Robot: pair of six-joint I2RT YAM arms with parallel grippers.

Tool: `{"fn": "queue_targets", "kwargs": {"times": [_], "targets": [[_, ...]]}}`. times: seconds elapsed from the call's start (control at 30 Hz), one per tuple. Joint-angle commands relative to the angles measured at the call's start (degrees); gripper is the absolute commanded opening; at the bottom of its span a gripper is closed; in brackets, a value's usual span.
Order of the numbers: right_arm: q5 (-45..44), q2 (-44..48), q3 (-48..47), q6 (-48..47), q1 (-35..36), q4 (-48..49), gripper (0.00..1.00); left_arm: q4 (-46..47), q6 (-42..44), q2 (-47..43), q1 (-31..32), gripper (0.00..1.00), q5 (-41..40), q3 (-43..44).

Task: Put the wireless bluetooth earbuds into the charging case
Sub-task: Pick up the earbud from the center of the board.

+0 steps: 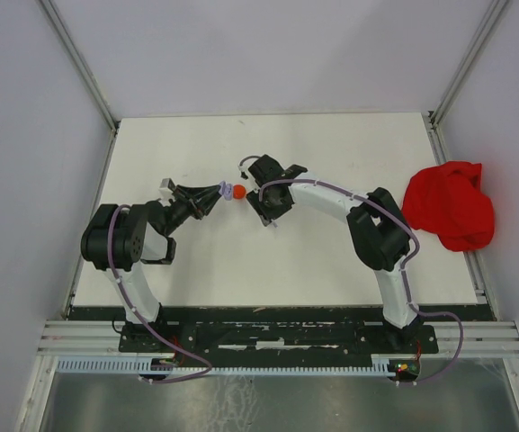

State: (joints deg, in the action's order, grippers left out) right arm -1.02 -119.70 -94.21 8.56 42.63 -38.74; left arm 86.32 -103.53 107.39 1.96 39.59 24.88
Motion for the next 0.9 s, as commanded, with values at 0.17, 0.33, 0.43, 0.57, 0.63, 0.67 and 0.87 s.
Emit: {"fn": "queue_targets", "kwargs": {"times": [0.17,0.33,0.43,0.57,0.63,0.67,0.87], "targets": [[0.8,-2.4,-4.2,-1.3,-0.5,-2.7,0.53,2.0,0.0,-2.8,-0.1,0.03,1.3,0.1],[1.0,-3.6,-5.1,-1.5,-0.7,-3.1,0.52,2.1,0.0,-2.8,-0.3,0.03,1.3,0.2],[1.0,-4.2,-5.4,-1.6,-0.7,-3.2,0.51,2.0,0.0,-2.8,-0.2,0.03,1.3,0.2],[1.0,-5.1,-5.9,-1.5,-0.9,-3.2,0.49,2.2,-0.1,-2.9,-0.2,0.03,1.3,0.1],[1.0,-5.3,-6.0,-1.6,-1.0,-3.2,0.48,2.2,-0.1,-2.9,-0.2,0.03,1.3,0.0],[1.0,-5.4,-6.0,-1.6,-1.0,-3.1,0.47,2.3,0.0,-3.0,-0.2,0.03,1.3,0.0],[1.0,-6.1,-6.6,-1.6,-1.3,-3.3,0.45,2.2,-0.1,-2.9,-0.2,0.03,1.2,0.0]]}}
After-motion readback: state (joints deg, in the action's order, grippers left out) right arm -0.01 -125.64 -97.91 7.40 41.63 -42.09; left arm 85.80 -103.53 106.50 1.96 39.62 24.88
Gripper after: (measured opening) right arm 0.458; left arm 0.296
